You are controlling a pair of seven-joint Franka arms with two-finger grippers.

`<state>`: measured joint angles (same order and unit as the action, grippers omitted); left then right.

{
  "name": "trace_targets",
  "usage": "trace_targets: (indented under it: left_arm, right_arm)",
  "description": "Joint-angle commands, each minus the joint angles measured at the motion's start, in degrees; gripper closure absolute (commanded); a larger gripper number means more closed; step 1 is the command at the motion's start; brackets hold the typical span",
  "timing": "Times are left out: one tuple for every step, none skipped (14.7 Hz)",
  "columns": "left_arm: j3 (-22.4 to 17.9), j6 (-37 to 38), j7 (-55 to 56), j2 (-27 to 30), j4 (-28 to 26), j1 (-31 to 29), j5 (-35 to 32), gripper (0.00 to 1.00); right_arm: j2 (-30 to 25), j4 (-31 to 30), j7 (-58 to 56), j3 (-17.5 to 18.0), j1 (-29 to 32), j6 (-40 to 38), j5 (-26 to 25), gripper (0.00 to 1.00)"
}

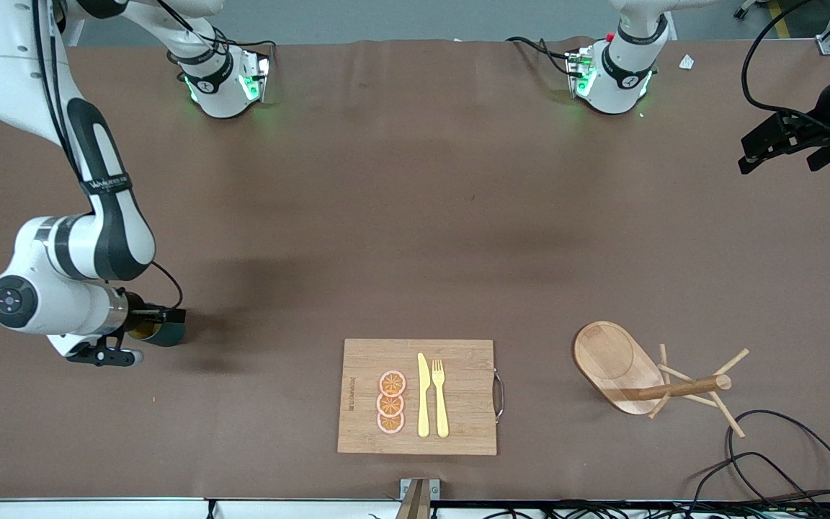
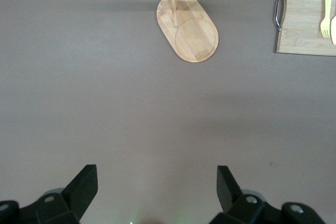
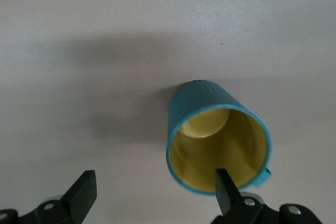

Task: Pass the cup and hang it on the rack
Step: 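Reach the right gripper down and grasp the teal mug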

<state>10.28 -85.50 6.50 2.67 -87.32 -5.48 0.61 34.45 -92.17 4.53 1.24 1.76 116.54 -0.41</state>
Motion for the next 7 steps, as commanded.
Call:
trace_targets:
  left_arm:
    - [0.26, 0.25, -0.43, -0.65, 1.19, -0.24, -1.05, 0.00]
    - [0.26, 0.07, -0.43, -0.57, 1.19, -0.24, -1.05, 0.00]
    - [0.26, 0.07, -0.43, -0.57, 1.19, -0.24, -1.05, 0.00]
    - [0.26, 0.07, -0.43, -0.57, 1.19, -0.24, -1.05, 0.00]
    - [0.26, 0.07, -0.43, -0.57, 1.19, -0.24, -1.13, 0.00]
    - [0.26, 0.07, -0.52, -0.48, 1.19, -0.24, -1.14, 0.00]
    - [0.26, 0.07, -0.43, -0.48, 1.19, -0.32, -1.14, 0.00]
  right_arm:
    - [2.36, 0.14, -0.31, 0.34, 0.61, 2.11, -1.00, 0.10]
    - [2.81, 0.23, -0.75, 0.34, 0.61, 2.29, -1.09, 0.23]
    - [2.90, 0.23, -2.41, 0.34, 0.61, 2.29, -1.09, 0.40]
    - [3.07, 0.49, -4.08, 0.34, 0.78, 2.29, -1.09, 0.53]
    - [3.07, 0.67, -5.22, 0.26, 0.87, 2.29, -1.18, 0.66]
    - [3.07, 0.84, -5.58, 0.17, 1.13, 2.29, -1.18, 0.77]
    - [3.07, 0.93, -5.68, 0.17, 1.40, 2.29, -1.18, 0.85]
